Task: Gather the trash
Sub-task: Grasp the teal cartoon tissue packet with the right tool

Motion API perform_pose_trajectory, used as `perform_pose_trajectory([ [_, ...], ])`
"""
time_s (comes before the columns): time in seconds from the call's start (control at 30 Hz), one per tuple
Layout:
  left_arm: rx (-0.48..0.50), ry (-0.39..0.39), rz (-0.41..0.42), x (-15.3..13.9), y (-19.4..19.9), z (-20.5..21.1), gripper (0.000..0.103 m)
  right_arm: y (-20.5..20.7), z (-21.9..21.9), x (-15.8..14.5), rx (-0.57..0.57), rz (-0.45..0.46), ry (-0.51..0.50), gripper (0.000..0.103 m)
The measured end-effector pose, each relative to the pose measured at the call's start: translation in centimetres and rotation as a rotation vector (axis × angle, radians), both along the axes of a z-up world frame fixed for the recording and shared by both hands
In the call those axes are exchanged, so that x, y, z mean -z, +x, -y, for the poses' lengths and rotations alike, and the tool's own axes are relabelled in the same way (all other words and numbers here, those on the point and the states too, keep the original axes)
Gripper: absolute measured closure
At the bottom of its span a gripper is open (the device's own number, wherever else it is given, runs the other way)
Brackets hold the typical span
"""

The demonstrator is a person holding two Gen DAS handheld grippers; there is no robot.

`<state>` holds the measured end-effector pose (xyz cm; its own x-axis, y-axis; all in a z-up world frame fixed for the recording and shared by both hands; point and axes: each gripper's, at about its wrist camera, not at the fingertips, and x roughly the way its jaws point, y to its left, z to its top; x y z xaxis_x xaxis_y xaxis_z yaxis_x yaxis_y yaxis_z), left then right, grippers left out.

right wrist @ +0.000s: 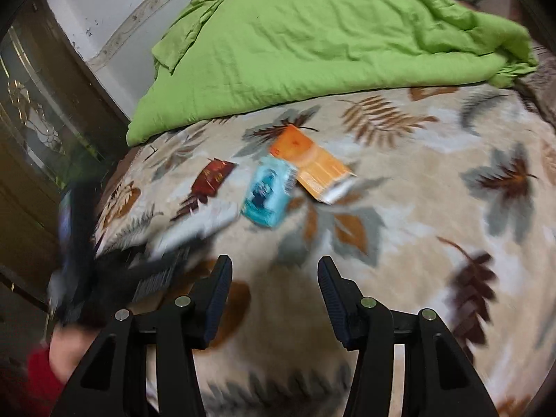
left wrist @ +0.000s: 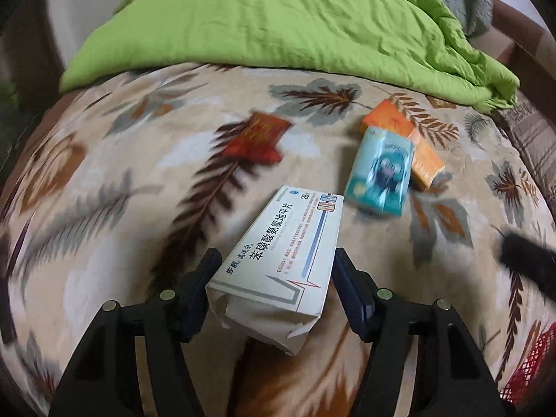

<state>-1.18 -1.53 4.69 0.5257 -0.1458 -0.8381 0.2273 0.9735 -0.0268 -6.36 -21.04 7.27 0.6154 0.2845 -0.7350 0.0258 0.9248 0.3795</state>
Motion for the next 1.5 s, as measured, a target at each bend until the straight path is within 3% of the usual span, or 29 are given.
perform_pose_trajectory([
  [0.13, -0.042, 0.0, 0.01, 0.8, -1.6, -1.2, 0.039, 4.2, -1.0, 1.6, -0.008, -0.04, -0.008, 0.048],
  [0.23, -0.042, -0.034, -0.029, 1.6, -1.1, -1.6, 0.039, 6.6, -1.0, 2.5, 0.014, -0.06, 0.038, 0.048],
  [0.57, -0.055, -0.078, -0.026, 2.0, -0.5, -2.6, 0.039, 10.4, -2.0, 4.9, 0.053, -0.126, 0.054, 0.048],
  [0.6, -0.053, -0.084, -0.03, 2.0, -0.4, -2.8, 0.039, 10.5, -2.0, 4.9, 0.055, -0.119, 0.055, 0.056],
  [0.63, -0.053, -0.089, -0.028, 1.9, -0.4, -2.8, 0.039, 10.4, -2.1, 4.9, 0.051, -0.112, 0.057, 0.079],
  [0.77, -0.058, -0.099, -0.031, 2.0, -0.4, -2.8, 0.039, 9.9, -1.7, 4.2, 0.031, -0.069, 0.066, 0.086],
  [0.9, -0.067, -0.06, -0.017, 2.3, -0.5, -2.2, 0.034, 10.4, -1.7, 3.7, -0.041, -0.087, 0.067, 0.089],
  [0.97, -0.066, -0.006, -0.005, 2.8, -0.3, -1.2, 0.032, 10.7, -2.0, 3.7, -0.089, -0.11, 0.056, 0.089],
  [1.07, -0.055, 0.015, 0.029, 2.9, 0.5, -0.7, 0.028, 10.8, -2.0, 4.1, -0.096, -0.12, 0.023, 0.089],
  [1.17, -0.087, 0.001, 0.031, 3.1, 0.9, -1.0, 0.028, 10.8, -1.7, 4.3, -0.071, -0.147, 0.058, 0.089],
  [1.23, -0.083, 0.018, 0.032, 3.2, 1.0, -0.8, 0.028, 10.3, -2.2, 3.6, -0.085, -0.115, 0.008, 0.089],
  [1.37, -0.091, -0.038, 0.006, 2.9, 1.7, -1.6, 0.028, 7.7, -2.8, 2.2, -0.103, -0.041, -0.04, 0.089],
  [1.43, -0.083, -0.081, -0.004, 2.8, 1.7, -2.5, 0.032, 5.5, -2.7, 1.4, -0.067, 0.001, -0.073, 0.089],
  [1.5, -0.099, -0.08, 0.013, 2.8, 1.2, -3.3, 0.051, 2.9, -2.1, 0.9, -0.016, -0.011, -0.024, 0.089],
])
